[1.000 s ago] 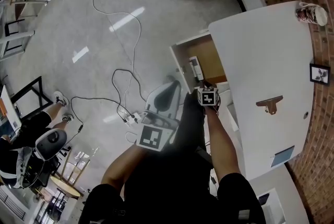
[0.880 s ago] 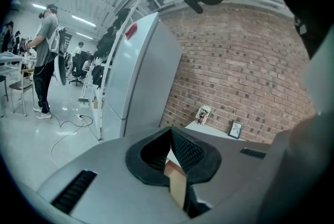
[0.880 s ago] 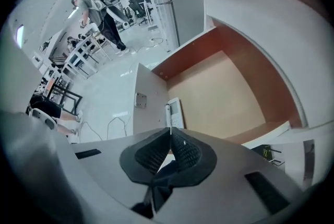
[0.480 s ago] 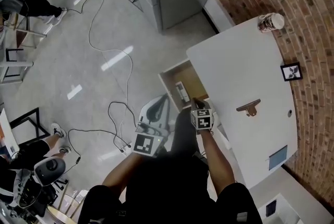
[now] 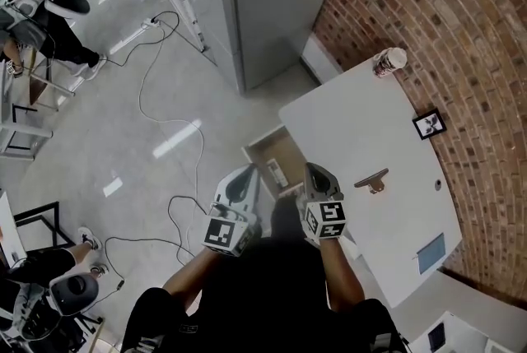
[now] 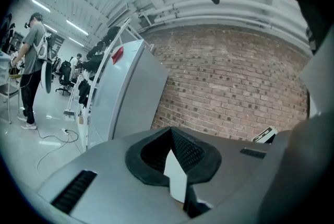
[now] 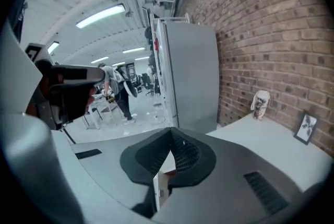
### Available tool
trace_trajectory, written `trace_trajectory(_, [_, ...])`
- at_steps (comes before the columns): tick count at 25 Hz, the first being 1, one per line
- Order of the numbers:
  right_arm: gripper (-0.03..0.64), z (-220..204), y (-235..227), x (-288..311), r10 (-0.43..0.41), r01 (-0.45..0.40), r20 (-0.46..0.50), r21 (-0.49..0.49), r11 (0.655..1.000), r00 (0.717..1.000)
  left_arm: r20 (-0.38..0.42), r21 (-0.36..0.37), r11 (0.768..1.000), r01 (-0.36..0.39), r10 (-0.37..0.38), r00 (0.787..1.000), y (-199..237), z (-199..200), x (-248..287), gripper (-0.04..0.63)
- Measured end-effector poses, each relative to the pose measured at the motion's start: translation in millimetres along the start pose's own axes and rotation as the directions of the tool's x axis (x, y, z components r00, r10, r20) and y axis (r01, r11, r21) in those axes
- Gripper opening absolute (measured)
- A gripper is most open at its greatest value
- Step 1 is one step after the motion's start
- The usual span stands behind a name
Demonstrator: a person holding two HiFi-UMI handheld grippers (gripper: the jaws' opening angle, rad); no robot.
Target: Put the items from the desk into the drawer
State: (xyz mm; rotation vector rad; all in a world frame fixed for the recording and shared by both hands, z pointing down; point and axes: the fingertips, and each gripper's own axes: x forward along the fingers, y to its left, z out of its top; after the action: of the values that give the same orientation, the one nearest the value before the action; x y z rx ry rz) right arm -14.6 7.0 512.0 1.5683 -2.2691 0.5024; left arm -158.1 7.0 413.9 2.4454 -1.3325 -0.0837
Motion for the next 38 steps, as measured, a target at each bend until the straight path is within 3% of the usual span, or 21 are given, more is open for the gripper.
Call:
trace_trajectory(6, [0.0, 65, 16, -64, -0.032, 0.035, 0.177, -0.014, 0.999, 0.984, 0.039, -0.004, 0.999, 0.041, -0.04, 0.998, -22, 24, -9, 0.002])
trace_trajectory(11, [0.0, 79, 23, -89, -0.06, 0.067, 0.231, -0.023, 0.997, 0.971, 0.025, 0.015, 0.997, 0.075, -0.075, 0.997, -35, 25, -10, 0.002])
trace_trajectory(18, [0.003, 79, 24, -94, -0.081, 0.09, 0.239, -0.029, 0.996, 0.968, 0.018, 0.026, 0.994, 0.103, -0.104, 0.994, -42, 24, -6, 0.003])
trace_trajectory(22, [0.101, 76, 25, -94, -0.085, 0.094, 0.234, -0.026, 0.995, 0.968, 0.008, 0.045, 0.993, 0.107, -0.107, 0.994, -43, 24, -4, 0.003])
trace_trajectory(29, [0.112, 71, 21, -97, -0.119, 0.124, 0.208, -0.011, 0.992, 0.971, -0.002, 0.035, 0.99, 0.133, -0.133, 0.991, -48, 19, -2, 0.002])
trace_trajectory(38, [0.11, 50, -26, -122, -0.274, 0.263, 0.175, 0.081, 0.961, 0.946, -0.049, 0.036, 0.971, 0.235, -0.234, 0.971, -78, 10, 21, 0.002])
